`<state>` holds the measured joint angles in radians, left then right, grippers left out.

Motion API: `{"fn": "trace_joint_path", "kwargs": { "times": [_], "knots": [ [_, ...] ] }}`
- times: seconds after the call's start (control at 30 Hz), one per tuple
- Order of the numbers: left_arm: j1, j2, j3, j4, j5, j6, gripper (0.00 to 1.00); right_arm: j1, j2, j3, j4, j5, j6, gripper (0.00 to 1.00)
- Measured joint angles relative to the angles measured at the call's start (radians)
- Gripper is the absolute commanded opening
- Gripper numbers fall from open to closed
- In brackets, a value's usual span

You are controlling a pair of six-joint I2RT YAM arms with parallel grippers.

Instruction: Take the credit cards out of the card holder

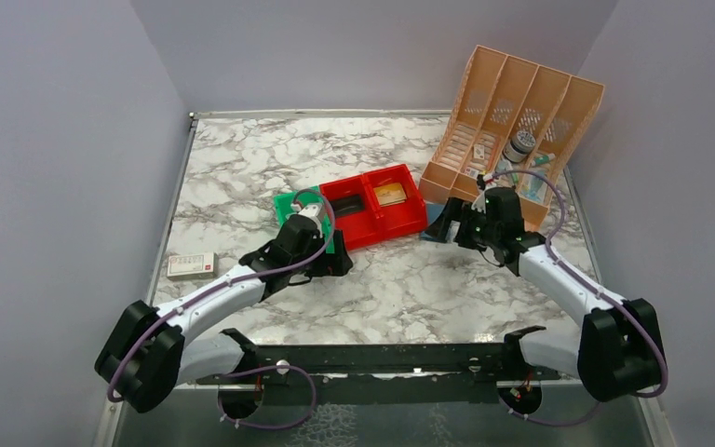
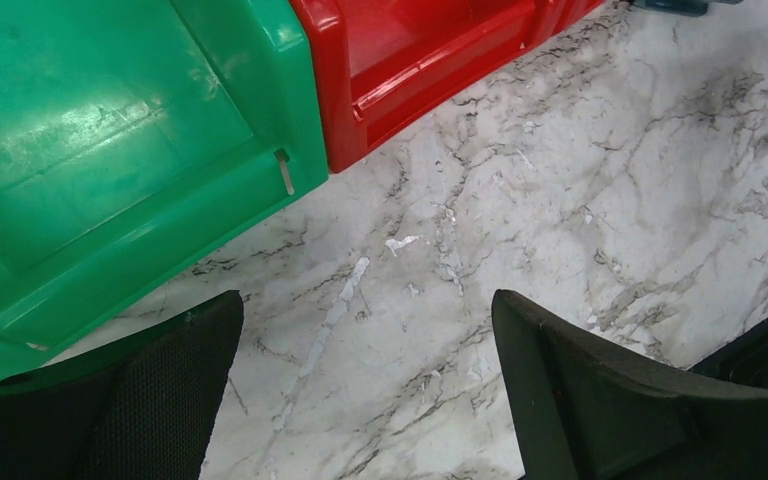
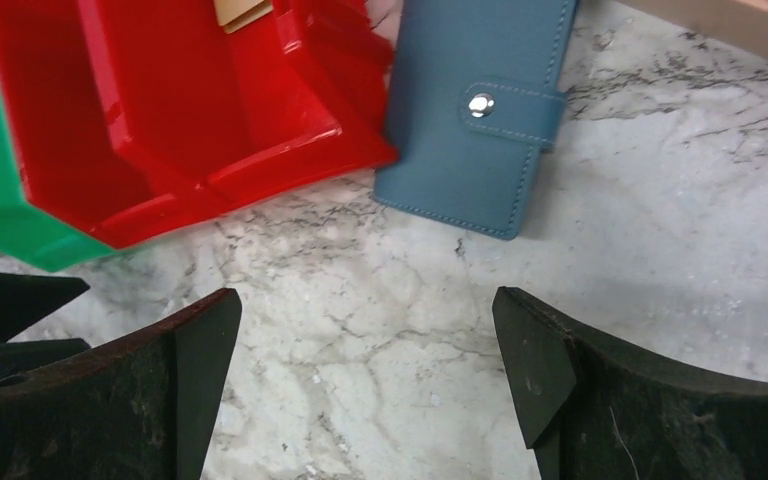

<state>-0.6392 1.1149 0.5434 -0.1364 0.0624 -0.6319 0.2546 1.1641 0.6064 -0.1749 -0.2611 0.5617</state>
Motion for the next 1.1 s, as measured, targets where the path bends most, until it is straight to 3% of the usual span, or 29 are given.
{"fn": "trace_joint_path", "kwargs": {
  "times": [0.33,0.7,1.1],
  "knots": [
    [-0.003,0.109,-0.023,0.087,-0.126,-0.032,0.95,-0.001,0.21,0.087,-0.011,0.15,-0.034,0.81],
    [-0.003,0.192,-0.011,0.105,-0.261,-0.018,0.95,-0.002,0.31,0.105,0.023,0.277,-0.032,0.77],
    [0.005,0.262,0.037,0.09,-0.397,-0.029,0.95,-0.026,0.38,0.183,0.041,0.301,-0.032,0.7]
  ]
}}
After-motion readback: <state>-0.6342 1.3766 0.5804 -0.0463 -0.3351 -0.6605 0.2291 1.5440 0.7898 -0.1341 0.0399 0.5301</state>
